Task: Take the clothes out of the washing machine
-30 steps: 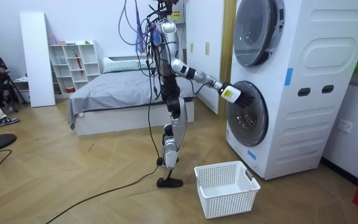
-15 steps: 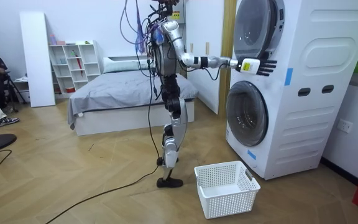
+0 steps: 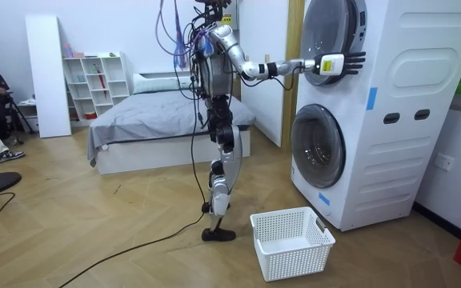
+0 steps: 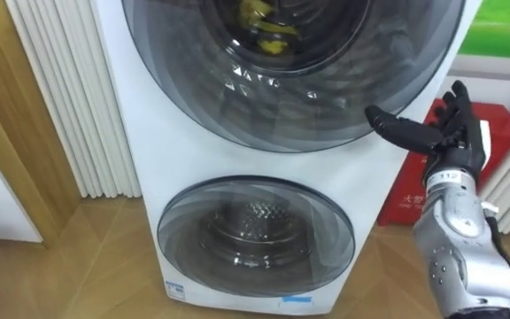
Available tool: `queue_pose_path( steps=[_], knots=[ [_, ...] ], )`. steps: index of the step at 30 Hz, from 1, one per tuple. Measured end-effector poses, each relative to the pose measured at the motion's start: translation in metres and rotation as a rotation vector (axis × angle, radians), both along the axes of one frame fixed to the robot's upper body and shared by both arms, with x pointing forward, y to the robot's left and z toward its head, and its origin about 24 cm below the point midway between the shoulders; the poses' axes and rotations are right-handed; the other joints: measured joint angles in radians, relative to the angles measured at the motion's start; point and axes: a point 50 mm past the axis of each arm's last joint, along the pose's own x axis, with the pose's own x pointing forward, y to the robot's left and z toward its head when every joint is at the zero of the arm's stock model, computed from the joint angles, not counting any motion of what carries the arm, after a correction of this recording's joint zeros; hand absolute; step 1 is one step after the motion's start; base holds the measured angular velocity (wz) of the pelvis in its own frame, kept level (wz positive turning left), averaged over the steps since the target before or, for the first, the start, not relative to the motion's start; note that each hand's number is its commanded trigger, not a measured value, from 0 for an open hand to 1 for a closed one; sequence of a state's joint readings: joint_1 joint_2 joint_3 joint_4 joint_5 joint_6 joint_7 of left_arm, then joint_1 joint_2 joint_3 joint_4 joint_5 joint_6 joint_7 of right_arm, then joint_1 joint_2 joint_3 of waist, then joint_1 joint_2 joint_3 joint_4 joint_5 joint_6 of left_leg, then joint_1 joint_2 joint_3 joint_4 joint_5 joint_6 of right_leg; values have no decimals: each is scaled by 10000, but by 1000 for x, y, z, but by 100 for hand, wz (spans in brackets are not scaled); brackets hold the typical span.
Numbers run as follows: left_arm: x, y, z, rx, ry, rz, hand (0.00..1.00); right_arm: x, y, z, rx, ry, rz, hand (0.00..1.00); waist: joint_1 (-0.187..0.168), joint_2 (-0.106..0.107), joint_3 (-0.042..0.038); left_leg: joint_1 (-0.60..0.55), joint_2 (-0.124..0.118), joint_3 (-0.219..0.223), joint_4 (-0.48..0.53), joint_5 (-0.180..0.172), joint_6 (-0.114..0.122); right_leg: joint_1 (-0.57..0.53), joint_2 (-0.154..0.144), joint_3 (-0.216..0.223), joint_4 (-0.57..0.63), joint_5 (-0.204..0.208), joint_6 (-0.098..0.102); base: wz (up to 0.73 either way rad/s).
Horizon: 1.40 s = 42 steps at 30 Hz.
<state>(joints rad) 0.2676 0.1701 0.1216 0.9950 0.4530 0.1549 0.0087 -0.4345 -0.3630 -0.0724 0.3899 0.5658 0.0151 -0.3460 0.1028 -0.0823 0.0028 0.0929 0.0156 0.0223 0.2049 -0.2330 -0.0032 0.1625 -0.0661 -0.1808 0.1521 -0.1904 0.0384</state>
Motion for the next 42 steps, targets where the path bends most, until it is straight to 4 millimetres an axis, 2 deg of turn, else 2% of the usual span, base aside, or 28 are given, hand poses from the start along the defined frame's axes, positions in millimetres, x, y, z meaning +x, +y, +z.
queue_pose_path(
  steps=[7, 11, 16, 20, 25, 35, 39, 42],
  knots=[
    [0, 0, 0, 22, 63, 17, 0, 9, -3, 21, -191, -481, 78, 0, 35, -21, 0, -97, -11, -159, -8, 0, 0, -27, -1, -140, -10, 0, 0, 7],
    [0, 1, 0, 44, 79, 4, 0, 8, -5, 23, -319, -502, 114, 0, 47, -32, 5, -65, -24, -264, -42, 2, 3, -3, -1, -140, 2, 0, 0, 4],
    [7, 1, 2, 142, -66, -223, 0, 9, -6, 24, -484, -408, 317, 0, 97, -111, 50, -115, -25, -266, -16, 2, 3, -46, -3, -140, -4, 0, 0, -1],
    [7, 2, 2, 226, -87, -221, 0, 9, -10, 23, -667, -275, 503, 0, 130, -111, 50, -133, -24, -263, 6, 2, 3, -62, -4, -139, -5, 0, 0, 0],
    [12, 2, 2, 249, -165, -271, 0, 16, -7, 33, -547, -355, 663, 0, 83, -144, 23, -496, -37, -297, 192, 6, -4, -349, -12, -193, 17, 1, -1, -1],
    [9, 3, 2, 60, 5, -283, 0, 17, -5, 35, -630, -466, 1096, 0, 109, -159, 11, -457, -37, -290, 294, 8, -6, -258, -14, -192, 14, 1, -2, 0],
    [10, 5, 3, 86, -26, -339, 0, 18, 1, 34, -1029, -375, 1362, 0, 134, -154, 9, -405, -27, -221, 276, 8, -6, -279, -11, -102, 17, 3, -6, -8],
    [12, 8, 4, 98, 41, -573, 0, 15, 9, 36, -1409, -476, 1677, 0, 136, -144, 10, -388, 24, -4, 242, 7, -6, -388, 21, 102, 25, 21, -35, -22]
  ],
)
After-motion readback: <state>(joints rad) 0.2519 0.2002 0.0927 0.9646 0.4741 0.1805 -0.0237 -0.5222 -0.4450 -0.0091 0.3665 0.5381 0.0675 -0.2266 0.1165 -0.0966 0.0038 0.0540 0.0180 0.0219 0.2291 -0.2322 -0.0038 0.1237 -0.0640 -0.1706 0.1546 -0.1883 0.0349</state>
